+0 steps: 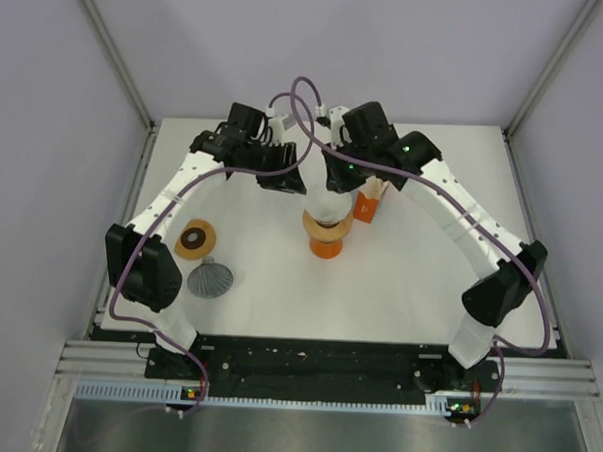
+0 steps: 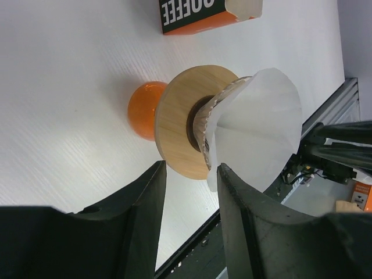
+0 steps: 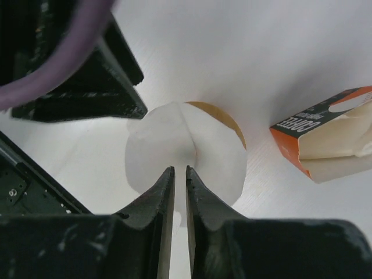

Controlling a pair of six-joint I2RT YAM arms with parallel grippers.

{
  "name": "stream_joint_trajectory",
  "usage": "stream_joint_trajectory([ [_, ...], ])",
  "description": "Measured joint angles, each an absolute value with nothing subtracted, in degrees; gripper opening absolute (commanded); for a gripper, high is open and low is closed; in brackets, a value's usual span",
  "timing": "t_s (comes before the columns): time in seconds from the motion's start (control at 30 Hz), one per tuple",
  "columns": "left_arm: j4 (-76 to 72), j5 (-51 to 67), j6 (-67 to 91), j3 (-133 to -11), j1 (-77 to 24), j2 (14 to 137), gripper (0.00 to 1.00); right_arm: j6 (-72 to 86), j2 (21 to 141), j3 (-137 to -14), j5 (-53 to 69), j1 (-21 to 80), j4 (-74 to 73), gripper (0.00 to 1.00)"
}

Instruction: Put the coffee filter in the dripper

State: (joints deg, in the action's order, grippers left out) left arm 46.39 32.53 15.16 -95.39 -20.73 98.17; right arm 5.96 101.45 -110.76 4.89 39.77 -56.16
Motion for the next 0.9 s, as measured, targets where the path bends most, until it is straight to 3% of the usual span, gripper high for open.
stream_joint_trajectory([
  [0.17,47.3,32.1,14.6,-95.5,-20.1,98.2,0.49,2.0,91.9,-103.0,7.1,41.4,-50.3,0.0],
  [0.4,47.7,31.8,13.9,-95.6,-15.8,98.0,0.52,-9.1,79.5,-83.1,10.4,53.3,-37.8,0.0],
  [0.63,47.7,31.6,13.6,-95.6,-11.1,96.1,0.53,-22.3,79.5,-70.0,5.4,61.6,-28.1,0.0],
  [0.9,47.4,31.7,13.5,-95.0,-8.5,92.6,0.53,-51.0,79.7,-47.1,-2.2,68.1,-16.1,0.0],
])
